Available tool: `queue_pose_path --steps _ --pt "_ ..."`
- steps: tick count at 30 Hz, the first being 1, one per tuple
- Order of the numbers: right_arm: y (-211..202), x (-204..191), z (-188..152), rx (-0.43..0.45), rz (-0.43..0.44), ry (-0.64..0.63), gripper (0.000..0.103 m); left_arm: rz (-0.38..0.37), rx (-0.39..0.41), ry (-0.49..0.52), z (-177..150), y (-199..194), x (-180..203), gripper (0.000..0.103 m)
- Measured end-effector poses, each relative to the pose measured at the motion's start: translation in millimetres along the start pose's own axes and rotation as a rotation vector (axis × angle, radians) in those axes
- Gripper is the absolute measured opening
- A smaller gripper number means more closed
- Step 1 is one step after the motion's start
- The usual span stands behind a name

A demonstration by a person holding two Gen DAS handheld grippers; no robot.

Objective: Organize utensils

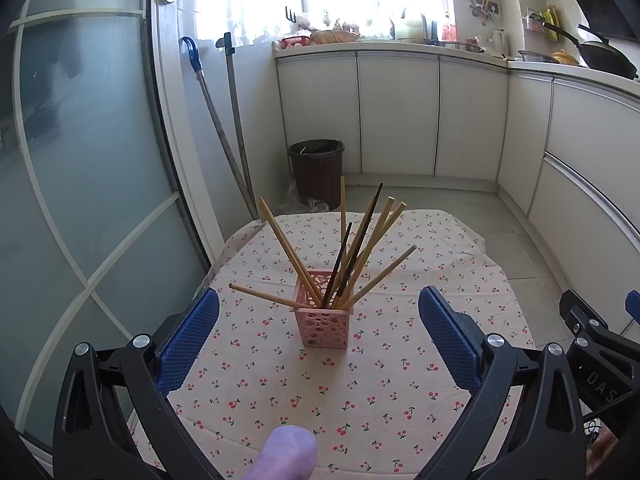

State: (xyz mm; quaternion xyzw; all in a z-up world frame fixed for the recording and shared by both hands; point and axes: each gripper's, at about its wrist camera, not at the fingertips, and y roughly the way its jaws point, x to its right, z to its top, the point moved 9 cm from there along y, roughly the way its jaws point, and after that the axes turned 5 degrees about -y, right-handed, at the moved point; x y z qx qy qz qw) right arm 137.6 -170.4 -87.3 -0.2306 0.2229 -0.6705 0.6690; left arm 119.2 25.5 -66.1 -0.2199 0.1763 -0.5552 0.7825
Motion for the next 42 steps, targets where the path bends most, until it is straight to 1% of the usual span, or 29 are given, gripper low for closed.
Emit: queue_pose_path --steps 11,16,24,25,29,31,34,36,37,40,42 --pt "1.3 -0.9 -1.6 -0.006 -0.001 -0.001 0.096 0.008 -0.014 0.001 -2.4 2.1 -0.7 0.096" --pt "1.5 -0.2 -2.4 -0.006 0.000 0.000 0.096 0.034 0.002 -0.001 -0.2 1.5 -4.6 0.096" --pt "1.5 -2.4 -2.3 -0.009 0.001 -0.004 0.096 0.031 0.015 -0.004 1.0 -0.5 -5.5 0.096" --pt "1.5 -2.6 -2.4 -0.009 0.001 -0.004 0.096 0.031 0.022 -0.003 1.3 -1.5 -5.3 0.094" --pt "1.6 -1.8 -2.8 -0.011 0.001 -0.003 0.096 0.013 0.043 0.001 2.6 -5.8 -2.7 0.084" --pt "1.7 -1.5 -2.7 -0.011 0.001 -0.003 0.096 0.007 0.043 0.003 1.8 -5.8 -1.3 0.081" --pt "1.7 -1.7 -2.8 -0.011 0.001 -0.002 0.096 0.000 0.036 0.007 0.8 -4.8 0.4 0.080" --pt "1.9 -1.7 -2.9 -0.011 0.002 -0.003 0.096 -0.001 0.025 0.007 0.9 -3.3 0.6 0.088" --pt "1.9 -1.4 -2.8 -0.011 0.001 -0.003 0.096 0.000 0.017 0.005 0.7 -2.2 0.6 0.097" --pt "2.1 -1.6 -2.9 -0.011 0.001 -0.002 0.096 0.020 0.019 0.009 0.7 -2.1 -0.4 0.096" --pt "2.1 -1.3 -3.0 -0.012 0.002 -0.001 0.096 0.019 0.020 0.008 0.8 -2.0 -0.9 0.096"
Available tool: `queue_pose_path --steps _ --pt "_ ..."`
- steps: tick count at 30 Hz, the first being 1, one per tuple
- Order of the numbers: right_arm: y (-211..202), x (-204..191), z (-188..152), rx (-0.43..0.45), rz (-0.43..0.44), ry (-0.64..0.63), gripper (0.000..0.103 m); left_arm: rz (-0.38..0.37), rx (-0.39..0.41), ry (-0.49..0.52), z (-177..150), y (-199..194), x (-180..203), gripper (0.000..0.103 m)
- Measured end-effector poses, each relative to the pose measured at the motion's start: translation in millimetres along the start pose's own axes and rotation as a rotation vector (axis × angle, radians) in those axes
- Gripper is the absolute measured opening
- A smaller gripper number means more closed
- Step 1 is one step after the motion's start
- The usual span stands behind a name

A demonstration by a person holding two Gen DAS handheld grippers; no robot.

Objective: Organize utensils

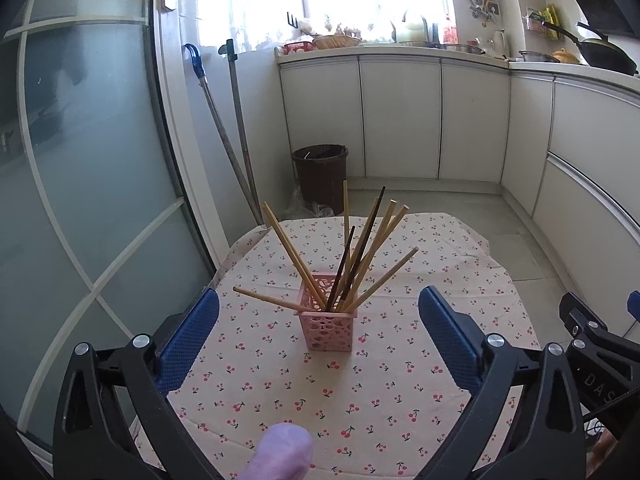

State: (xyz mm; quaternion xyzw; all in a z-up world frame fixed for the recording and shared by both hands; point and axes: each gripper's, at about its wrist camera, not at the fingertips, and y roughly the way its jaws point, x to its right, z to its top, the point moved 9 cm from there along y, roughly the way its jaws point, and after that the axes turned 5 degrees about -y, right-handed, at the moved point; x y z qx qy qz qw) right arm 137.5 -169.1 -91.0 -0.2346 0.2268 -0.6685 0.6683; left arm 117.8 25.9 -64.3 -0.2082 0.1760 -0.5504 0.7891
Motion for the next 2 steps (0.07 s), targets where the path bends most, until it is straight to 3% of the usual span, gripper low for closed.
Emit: queue_pose_path --steps 2 --pt "0.2 0.5 -0.4 -0.001 0.001 0.002 0.096 -0.005 -0.005 -0.005 -0.1 0.3 -0.6 0.096"
